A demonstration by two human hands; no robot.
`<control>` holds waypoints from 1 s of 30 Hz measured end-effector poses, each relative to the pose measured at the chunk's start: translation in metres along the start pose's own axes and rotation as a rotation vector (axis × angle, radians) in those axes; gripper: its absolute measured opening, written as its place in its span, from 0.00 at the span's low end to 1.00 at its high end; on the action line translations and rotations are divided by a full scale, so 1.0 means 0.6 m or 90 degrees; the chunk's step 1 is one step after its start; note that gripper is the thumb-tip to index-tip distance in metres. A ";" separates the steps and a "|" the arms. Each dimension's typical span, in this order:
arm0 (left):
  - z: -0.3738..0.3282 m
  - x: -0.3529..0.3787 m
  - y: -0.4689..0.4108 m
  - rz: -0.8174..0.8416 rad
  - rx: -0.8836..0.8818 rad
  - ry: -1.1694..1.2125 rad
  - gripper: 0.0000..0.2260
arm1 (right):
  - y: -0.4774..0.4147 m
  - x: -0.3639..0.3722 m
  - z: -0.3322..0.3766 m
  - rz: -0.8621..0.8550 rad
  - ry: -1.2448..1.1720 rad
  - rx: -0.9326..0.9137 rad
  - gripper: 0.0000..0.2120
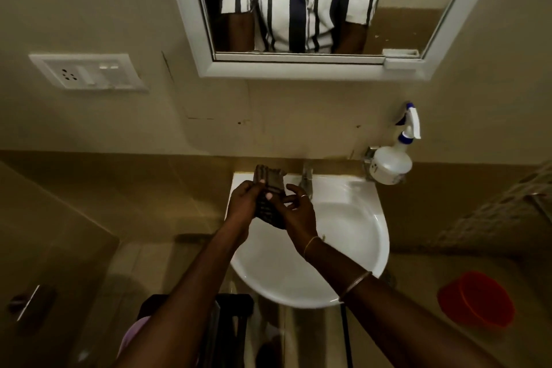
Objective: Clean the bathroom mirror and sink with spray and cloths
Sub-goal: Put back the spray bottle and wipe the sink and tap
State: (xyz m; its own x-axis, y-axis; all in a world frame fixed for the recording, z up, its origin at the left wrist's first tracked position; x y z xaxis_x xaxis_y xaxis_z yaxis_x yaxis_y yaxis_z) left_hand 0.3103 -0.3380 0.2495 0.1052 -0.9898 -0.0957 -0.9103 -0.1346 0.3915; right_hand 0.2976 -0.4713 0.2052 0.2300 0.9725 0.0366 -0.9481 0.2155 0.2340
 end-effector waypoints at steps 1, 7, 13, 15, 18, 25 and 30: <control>-0.002 0.003 0.010 0.001 -0.001 0.018 0.11 | 0.007 -0.010 0.000 0.000 -0.017 0.002 0.37; 0.004 0.013 0.070 0.034 -0.004 0.127 0.18 | 0.042 -0.053 0.013 0.161 -0.297 0.174 0.35; 0.045 0.009 0.124 -0.002 -0.011 0.146 0.18 | 0.074 -0.087 0.024 0.281 -0.394 0.249 0.21; 0.062 0.002 0.138 -0.016 -0.009 0.138 0.18 | 0.079 -0.090 0.022 0.301 -0.350 0.229 0.21; 0.083 -0.012 0.162 -0.030 -0.022 0.127 0.17 | 0.088 -0.082 0.009 0.309 -0.307 0.222 0.23; 0.120 -0.090 0.193 -0.067 -0.036 0.047 0.12 | 0.137 -0.029 -0.024 0.214 -0.113 0.143 0.22; 0.182 -0.165 0.195 -0.087 -0.043 -0.019 0.13 | 0.180 0.042 -0.086 0.171 0.028 0.069 0.18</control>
State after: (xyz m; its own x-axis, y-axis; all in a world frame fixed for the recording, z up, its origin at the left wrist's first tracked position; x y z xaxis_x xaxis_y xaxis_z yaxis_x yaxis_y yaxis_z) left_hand 0.1497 -0.2506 0.2045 0.2133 -0.9604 -0.1794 -0.8594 -0.2717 0.4330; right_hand 0.1895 -0.4190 0.1815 -0.0382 0.9969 0.0692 -0.9444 -0.0586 0.3235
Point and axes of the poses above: each hand's wrist, its own y-axis away from the middle knuckle, its own x-axis out of the palm, z = x × y, the point moved 2 cm from there along -y, towards the middle knuckle, and after that the axes turned 10 degrees about -y, right-handed, at the moved point
